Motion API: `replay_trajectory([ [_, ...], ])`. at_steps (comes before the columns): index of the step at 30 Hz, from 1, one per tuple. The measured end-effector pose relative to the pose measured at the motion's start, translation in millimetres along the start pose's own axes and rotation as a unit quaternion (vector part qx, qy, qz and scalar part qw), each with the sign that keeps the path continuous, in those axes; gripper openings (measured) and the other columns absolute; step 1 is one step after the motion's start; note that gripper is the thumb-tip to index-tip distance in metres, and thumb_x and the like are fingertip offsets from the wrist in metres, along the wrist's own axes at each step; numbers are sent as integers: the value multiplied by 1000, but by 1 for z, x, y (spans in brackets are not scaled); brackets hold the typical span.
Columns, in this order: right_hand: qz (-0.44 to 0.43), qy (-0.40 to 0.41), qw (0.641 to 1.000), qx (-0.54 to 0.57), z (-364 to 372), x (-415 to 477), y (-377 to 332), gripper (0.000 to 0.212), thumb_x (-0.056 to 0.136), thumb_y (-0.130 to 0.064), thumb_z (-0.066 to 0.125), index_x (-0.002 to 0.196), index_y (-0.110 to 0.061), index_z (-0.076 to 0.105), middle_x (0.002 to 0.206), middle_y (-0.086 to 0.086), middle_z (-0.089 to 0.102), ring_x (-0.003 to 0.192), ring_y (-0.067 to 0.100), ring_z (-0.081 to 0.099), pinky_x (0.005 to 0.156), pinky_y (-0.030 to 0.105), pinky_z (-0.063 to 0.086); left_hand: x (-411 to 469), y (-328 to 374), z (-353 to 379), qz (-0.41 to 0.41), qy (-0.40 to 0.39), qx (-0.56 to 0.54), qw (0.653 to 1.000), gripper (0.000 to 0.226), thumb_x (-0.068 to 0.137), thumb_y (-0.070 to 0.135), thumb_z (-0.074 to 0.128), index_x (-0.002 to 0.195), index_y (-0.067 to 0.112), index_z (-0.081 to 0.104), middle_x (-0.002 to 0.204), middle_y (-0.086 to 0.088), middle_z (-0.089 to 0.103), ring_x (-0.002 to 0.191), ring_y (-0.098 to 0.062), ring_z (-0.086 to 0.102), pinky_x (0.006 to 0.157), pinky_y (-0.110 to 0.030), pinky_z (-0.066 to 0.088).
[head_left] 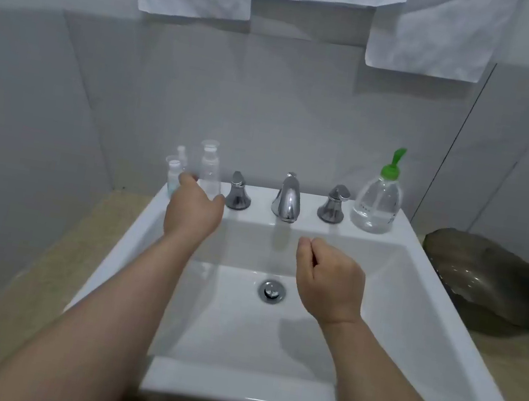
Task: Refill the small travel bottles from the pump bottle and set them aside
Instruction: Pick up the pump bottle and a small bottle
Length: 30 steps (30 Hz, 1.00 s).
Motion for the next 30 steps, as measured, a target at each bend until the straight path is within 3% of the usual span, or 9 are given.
replay_trajectory([
  [8,22,-3,999,34,0,2,-2,38,97,-29,48,65,-25,28,53,-9,23,45,24,25,48,27,17,16,-11,20,-30,13,14,999,65,93,37,68,143,6,41,134,-16,61,123,-39,59,94,-42,46],
  [12,25,-4,999,42,-1,1,0,38,97,-29,47,65,-24,27,53,-8,23,46,24,25,48,26,17,18,-12,23,-17,25,2,1000,50,98,34,64,137,6,50,134,-16,62,121,-38,59,95,-41,45],
  [21,72,-14,996,58,-4,4,6,38,99,-32,44,66,-23,28,52,-8,26,47,25,28,47,23,10,-28,-2,-4,25,60,-37,997,45,95,45,65,126,13,56,114,-11,67,108,-31,61,80,-32,38],
  [24,124,-26,990,61,-6,5,12,41,101,-34,43,65,-21,28,51,-6,28,50,28,35,50,28,17,-58,-3,2,39,50,-40,997,44,92,51,66,117,15,57,106,-5,61,97,-25,57,79,-34,40],
  [27,218,-23,972,90,-11,9,22,40,105,-31,47,68,-20,37,62,-8,40,66,25,46,58,33,27,-81,-13,20,62,36,-33,997,44,91,51,67,113,14,55,111,-1,52,97,-22,54,83,-36,42],
  [30,294,3,951,93,-18,31,33,14,99,-31,58,93,-20,54,103,0,55,102,27,52,76,37,41,-79,-19,29,71,27,-47,996,40,92,48,68,108,15,53,105,0,54,97,-26,59,83,-40,47],
])
Point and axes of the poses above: each hand's wrist, its own x-axis towards the middle knuckle, its own z-axis out of the palm, y = z × x, the point moved 6 cm from there along x, towards the middle knuckle
